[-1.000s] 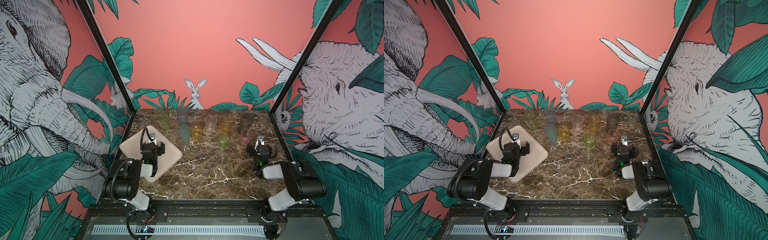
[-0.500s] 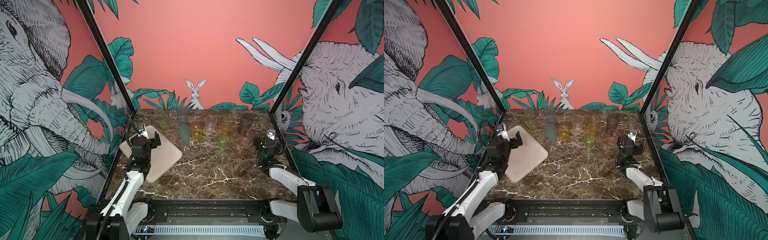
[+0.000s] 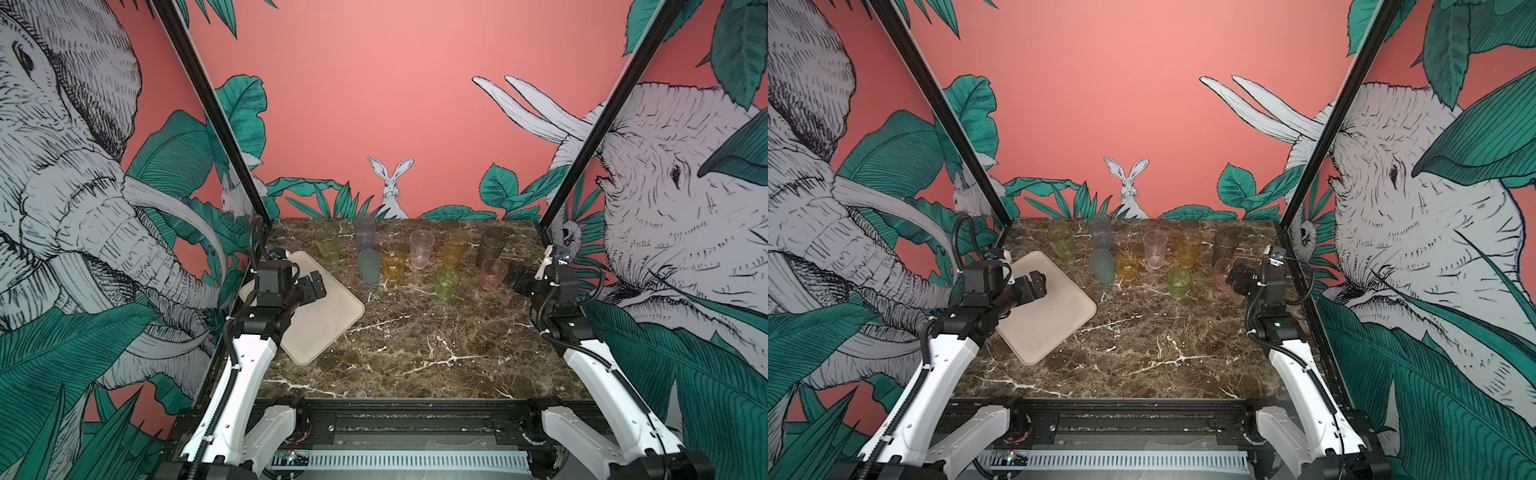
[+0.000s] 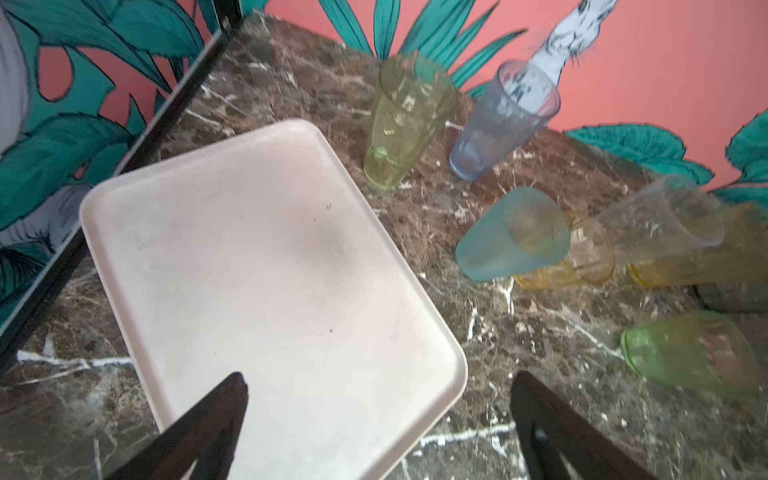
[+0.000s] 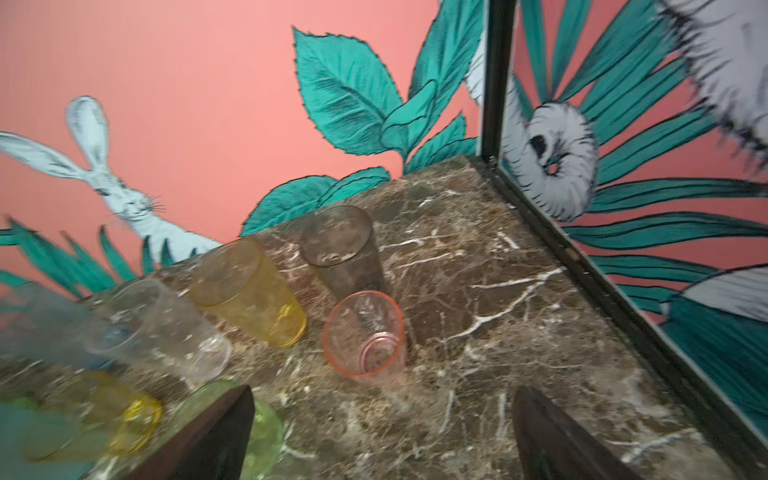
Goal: Place the glasses into the tray
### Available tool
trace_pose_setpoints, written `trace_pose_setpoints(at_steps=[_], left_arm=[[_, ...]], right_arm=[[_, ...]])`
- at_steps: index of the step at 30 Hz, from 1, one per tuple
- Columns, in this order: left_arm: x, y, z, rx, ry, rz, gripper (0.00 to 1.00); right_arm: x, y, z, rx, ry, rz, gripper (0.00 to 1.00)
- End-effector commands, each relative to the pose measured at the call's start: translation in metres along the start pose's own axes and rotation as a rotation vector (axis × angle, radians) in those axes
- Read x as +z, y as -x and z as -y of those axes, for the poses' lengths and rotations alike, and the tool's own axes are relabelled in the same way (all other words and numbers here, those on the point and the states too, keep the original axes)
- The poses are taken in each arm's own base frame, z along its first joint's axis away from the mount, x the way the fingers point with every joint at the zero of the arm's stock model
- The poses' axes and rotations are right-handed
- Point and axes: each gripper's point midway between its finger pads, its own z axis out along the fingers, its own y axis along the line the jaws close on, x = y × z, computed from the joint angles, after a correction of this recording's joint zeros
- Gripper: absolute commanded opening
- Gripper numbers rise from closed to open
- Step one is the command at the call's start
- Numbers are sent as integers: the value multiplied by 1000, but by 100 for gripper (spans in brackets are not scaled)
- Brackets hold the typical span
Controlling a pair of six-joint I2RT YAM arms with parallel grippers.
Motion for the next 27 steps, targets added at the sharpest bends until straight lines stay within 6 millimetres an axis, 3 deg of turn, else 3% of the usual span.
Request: trace_pose_setpoints(at_steps=[1,8,12,17,27], left_arm=[[-4,-46,-6,68,55,-206,99],[4,-95,-13,246,201,-405,98],[9,-113,2,285,163,-447,97],[15,-150,13,350,153,-557,95],[22,-190,26,469,168,-647,91]], right_arm=[[-12,-10,-37,75,207,-99,99],[-25,-25,-67,113,380,-211,99],[-29,-25,-75,128,427,-219,99],[-25,-31,-79,164,459,-215,99],[-13,-42,-90,188,493,-250,99]])
